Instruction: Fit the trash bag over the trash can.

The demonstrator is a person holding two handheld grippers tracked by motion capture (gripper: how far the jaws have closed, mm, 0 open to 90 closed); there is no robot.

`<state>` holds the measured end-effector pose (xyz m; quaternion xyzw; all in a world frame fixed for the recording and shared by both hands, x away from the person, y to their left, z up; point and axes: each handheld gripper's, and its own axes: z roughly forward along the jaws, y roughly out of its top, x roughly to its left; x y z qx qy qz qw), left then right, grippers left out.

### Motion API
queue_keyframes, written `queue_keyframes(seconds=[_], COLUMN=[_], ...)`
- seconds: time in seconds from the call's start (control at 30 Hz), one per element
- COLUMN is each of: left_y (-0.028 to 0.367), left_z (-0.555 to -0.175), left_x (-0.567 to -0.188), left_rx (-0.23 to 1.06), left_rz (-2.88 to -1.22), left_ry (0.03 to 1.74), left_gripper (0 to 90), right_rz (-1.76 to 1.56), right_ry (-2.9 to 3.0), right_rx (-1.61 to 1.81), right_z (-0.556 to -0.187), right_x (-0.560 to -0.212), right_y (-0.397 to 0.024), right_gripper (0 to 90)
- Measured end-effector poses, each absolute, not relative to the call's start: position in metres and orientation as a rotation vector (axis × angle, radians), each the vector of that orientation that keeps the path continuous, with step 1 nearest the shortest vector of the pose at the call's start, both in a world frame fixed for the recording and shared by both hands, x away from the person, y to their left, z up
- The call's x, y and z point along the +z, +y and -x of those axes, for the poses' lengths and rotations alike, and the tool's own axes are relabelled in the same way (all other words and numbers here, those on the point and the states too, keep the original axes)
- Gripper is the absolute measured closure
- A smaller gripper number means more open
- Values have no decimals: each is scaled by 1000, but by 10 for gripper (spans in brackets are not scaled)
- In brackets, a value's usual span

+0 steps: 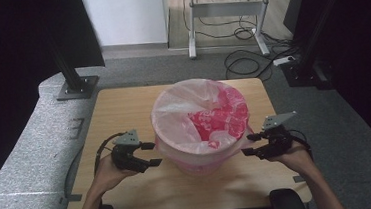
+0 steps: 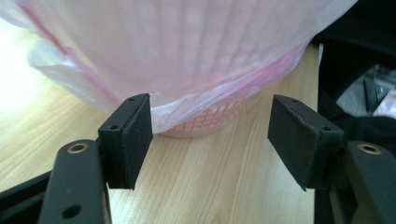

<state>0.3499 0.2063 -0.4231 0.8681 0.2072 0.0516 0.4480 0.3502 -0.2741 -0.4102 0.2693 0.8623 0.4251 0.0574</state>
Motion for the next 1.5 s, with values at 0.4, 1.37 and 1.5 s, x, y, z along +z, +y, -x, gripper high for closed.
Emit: queue_keyframes(seconds=[0.4, 1.37, 1.5], left_y=[236, 215, 215], left_z=[-354, -365, -365], left_x=[-463, -548, -548], left_rx=[209, 317, 313], left_rz=[-2091, -2281, -2288], left_ry=[724, 851, 848], left_gripper=[223, 44, 25], right_rz=[-797, -883, -907], right_ry=[2601, 2477, 2478], right_rx=[1386, 1236, 1214], right_z=[-338, -368, -381], right_x=[-380, -295, -286], right_y=[-292, -253, -234], right_gripper=[339, 627, 662])
